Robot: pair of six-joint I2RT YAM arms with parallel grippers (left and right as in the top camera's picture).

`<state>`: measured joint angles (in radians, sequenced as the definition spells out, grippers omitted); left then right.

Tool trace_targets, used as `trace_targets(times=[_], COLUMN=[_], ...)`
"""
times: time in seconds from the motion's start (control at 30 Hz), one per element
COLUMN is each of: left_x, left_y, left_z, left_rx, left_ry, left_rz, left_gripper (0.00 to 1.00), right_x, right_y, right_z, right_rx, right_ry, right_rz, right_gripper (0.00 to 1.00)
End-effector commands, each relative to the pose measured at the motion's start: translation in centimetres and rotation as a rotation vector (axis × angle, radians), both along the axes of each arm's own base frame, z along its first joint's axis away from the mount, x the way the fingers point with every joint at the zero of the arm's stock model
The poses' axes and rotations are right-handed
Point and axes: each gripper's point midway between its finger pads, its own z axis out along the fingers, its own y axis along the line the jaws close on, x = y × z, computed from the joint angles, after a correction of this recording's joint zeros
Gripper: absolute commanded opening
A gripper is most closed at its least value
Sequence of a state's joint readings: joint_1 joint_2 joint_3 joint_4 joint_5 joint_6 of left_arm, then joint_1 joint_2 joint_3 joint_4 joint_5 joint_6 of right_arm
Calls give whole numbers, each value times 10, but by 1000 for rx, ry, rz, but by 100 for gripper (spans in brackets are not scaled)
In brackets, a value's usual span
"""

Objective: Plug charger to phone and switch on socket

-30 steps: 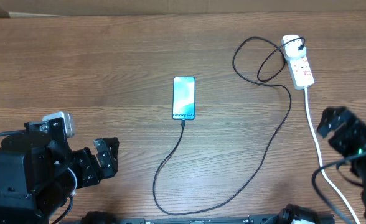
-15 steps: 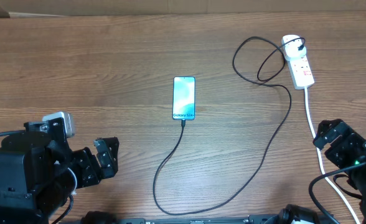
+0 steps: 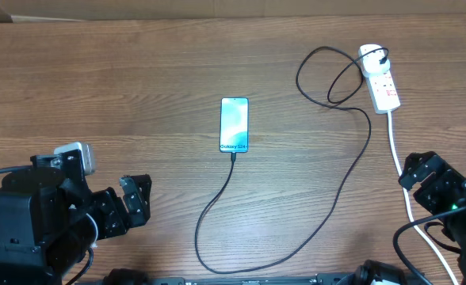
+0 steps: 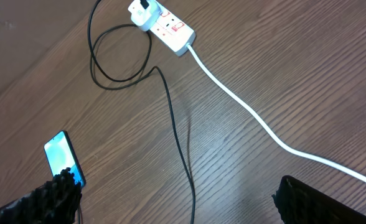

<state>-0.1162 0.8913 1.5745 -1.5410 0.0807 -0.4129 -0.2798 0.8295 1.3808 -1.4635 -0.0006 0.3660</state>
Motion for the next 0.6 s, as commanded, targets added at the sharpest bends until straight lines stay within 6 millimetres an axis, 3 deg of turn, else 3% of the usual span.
trace_targets(times=[0.0, 0.2, 0.4, 0.57], left_x=[1, 1, 1, 1], left_y=[1, 1, 1, 1], left_z=[-2, -2, -2, -2], left_rx=[5, 5, 5, 5], left_ry=[6, 6, 6, 6], left_rz=[10, 10, 10, 10], left_gripper=[100, 100, 100, 100], right_x=[-1, -2, 12, 18], right_y=[1, -1, 20, 35], right_z=[-2, 0, 13, 13], right_rx=[3, -40, -56, -65], right_ry=[6, 0, -91, -182], right_rz=[6, 8, 133, 216], right_gripper=[100, 100, 100, 100])
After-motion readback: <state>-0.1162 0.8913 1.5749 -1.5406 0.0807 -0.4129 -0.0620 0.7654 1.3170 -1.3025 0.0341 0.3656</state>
